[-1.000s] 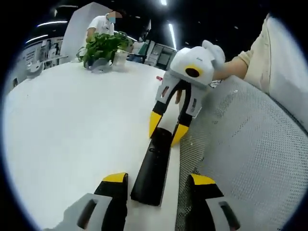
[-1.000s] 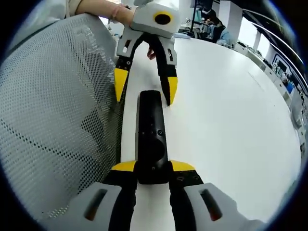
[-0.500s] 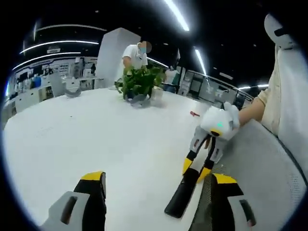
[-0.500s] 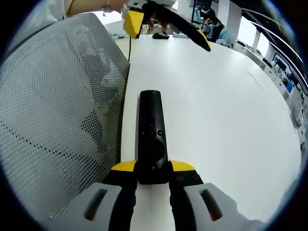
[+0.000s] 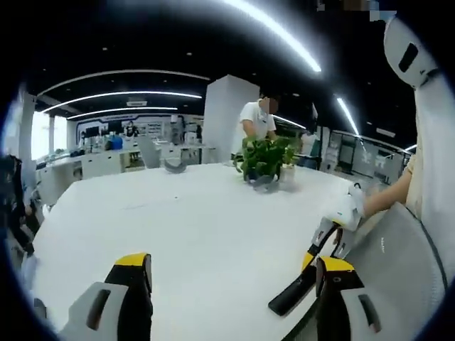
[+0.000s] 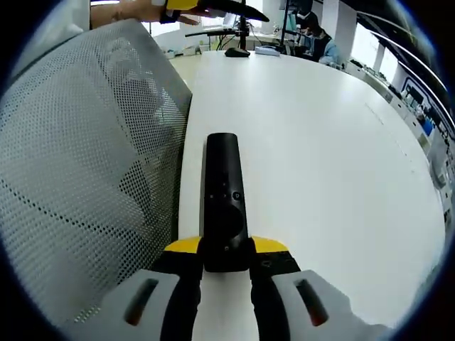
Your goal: Press the specified remote control buttons in sequence, fully releasing each button before pressing the next.
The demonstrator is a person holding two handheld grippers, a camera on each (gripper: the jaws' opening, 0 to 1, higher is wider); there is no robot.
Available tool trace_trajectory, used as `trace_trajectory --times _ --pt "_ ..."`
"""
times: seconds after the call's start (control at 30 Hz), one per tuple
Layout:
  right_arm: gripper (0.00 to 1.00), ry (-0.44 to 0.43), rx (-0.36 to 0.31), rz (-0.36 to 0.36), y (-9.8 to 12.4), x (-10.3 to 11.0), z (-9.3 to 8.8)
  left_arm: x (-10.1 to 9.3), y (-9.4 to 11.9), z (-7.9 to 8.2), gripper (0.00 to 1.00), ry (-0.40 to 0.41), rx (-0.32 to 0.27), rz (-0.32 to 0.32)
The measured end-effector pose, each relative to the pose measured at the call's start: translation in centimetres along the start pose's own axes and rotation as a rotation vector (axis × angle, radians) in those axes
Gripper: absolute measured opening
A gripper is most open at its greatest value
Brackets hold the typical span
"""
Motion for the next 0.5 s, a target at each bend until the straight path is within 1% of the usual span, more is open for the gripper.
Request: trace_trajectory --times 0.03,0.1,0.13,0.2,0.23,0.27,0.33,0.37,0.43,0.5 --pt "0.25 0.000 0.000 0.000 0.0 0.0 0.0 0.1 0.4 -0.1 1.00 -0.007 0.006 0.018" --pt "0.25 0.001 0.000 -0.001 0.0 0.0 0.0 0.0 1.2 -0.2 1.00 -0.003 -0.012 0.053" --pt "0.25 0.001 0.000 -0.001 0.0 0.0 0.0 -0.2 1.6 -0.1 1.00 0.030 -0.047 0.075" --pt "0.25 0.002 0.000 -0.002 0.0 0.0 0.0 -0.4 2.1 -0.1 1.00 0.077 -0.090 0.110" --pt "0.25 0.002 0.000 -0.002 0.0 0.0 0.0 -0.4 2.2 0.0 1.00 0.086 -0.108 0.120" --pt "0.25 0.001 0.000 -0.003 0.0 0.0 0.0 -0.5 2.3 -0.1 1.00 0.088 -0.118 0.129" --pt "0.25 0.001 0.001 -0.004 0.0 0.0 0.0 -0.4 2.4 0.0 1.00 0.050 -0.125 0.152" --pt "0.25 0.001 0.001 -0.005 0.0 0.0 0.0 -0.3 2.4 0.2 1.00 0.028 -0.151 0.158" --pt "0.25 0.001 0.000 -0.004 0.0 0.0 0.0 -0.2 2.3 0.3 1.00 0.030 -0.177 0.146" --pt "0.25 -0.001 -0.005 -0.005 0.0 0.0 0.0 -0.1 2.3 0.2 1.00 0.055 -0.171 0.136"
Point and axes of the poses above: the point that each gripper's makers call its tool centre point, and the gripper's own axes: y roughly backward along the fingers, x roughly to its left, z roughly out of its top, the point moved 8 cm from there along y, roughly backward along the fingers, and after that the axes turned 11 degrees about z, right-handed, at the moved point
